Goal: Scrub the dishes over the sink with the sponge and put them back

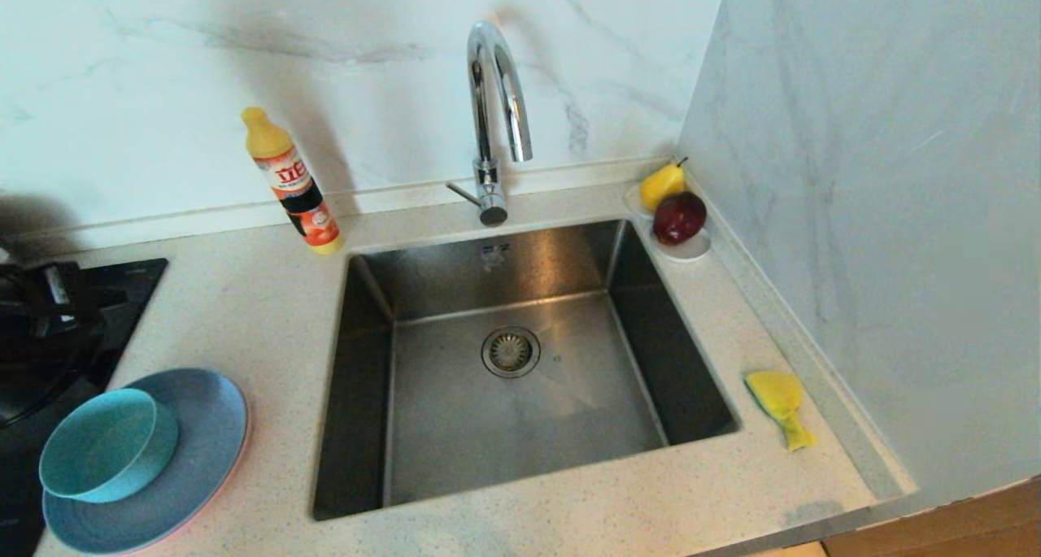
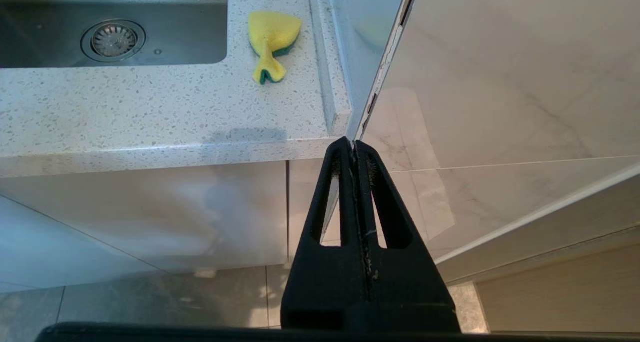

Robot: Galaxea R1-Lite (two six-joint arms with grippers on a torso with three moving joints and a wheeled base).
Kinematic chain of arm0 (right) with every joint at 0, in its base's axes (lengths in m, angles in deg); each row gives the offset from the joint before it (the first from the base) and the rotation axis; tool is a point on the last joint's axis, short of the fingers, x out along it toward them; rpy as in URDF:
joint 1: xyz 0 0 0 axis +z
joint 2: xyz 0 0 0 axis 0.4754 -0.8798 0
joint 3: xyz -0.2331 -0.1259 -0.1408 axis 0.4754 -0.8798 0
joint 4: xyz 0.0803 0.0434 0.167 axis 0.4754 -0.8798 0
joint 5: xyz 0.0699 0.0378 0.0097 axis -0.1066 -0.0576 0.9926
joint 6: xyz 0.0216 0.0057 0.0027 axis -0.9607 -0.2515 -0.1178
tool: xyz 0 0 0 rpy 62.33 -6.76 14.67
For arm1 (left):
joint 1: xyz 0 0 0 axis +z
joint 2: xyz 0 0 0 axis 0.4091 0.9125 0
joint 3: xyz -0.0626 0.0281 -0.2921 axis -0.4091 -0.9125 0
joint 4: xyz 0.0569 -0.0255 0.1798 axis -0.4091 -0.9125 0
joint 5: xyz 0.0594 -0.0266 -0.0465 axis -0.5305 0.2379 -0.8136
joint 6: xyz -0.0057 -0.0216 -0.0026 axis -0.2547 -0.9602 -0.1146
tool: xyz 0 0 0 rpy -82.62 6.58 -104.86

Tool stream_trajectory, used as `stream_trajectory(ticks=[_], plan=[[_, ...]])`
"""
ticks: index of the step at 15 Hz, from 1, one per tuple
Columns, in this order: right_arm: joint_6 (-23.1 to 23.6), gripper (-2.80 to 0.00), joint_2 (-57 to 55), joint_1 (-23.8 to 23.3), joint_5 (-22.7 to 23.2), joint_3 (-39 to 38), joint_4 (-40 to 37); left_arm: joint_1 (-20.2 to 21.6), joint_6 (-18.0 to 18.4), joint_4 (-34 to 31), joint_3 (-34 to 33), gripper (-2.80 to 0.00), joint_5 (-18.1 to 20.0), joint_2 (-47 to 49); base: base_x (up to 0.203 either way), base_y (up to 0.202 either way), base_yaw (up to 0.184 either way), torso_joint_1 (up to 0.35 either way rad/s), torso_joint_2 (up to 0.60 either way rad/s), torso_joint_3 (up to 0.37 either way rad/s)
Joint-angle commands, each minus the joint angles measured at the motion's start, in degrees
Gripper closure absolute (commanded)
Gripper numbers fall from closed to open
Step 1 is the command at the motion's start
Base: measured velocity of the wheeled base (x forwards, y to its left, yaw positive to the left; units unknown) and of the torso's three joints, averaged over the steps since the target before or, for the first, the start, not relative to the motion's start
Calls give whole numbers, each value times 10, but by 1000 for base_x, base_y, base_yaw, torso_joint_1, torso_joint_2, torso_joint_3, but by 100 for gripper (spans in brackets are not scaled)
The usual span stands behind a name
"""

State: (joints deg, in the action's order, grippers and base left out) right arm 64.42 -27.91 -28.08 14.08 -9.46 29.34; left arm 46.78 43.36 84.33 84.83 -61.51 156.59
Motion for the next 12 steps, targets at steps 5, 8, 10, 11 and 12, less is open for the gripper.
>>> stream_trajectory(ticks=[5, 8, 10, 11, 12], plan=[[0, 0, 0, 0, 0, 0, 0, -83, -17, 40, 89, 0, -5, -35, 0, 0, 0, 0, 0, 0], [0, 0, 0, 0, 0, 0, 0, -137, -9, 24, 89, 0, -6, -105, 0, 0, 0, 0, 0, 0], [0, 0, 0, 0, 0, 0, 0, -167, 19, -3, 56, 0, -7, -187, 0, 0, 0, 0, 0, 0], [0, 0, -1, 0, 1, 0, 0, -175, 36, -14, 23, 0, -6, -241, 0, 0, 0, 0, 0, 0], [0, 0, 0, 0, 0, 0, 0, -180, 54, -23, -19, 0, -6, -306, 0, 0, 0, 0, 0, 0]])
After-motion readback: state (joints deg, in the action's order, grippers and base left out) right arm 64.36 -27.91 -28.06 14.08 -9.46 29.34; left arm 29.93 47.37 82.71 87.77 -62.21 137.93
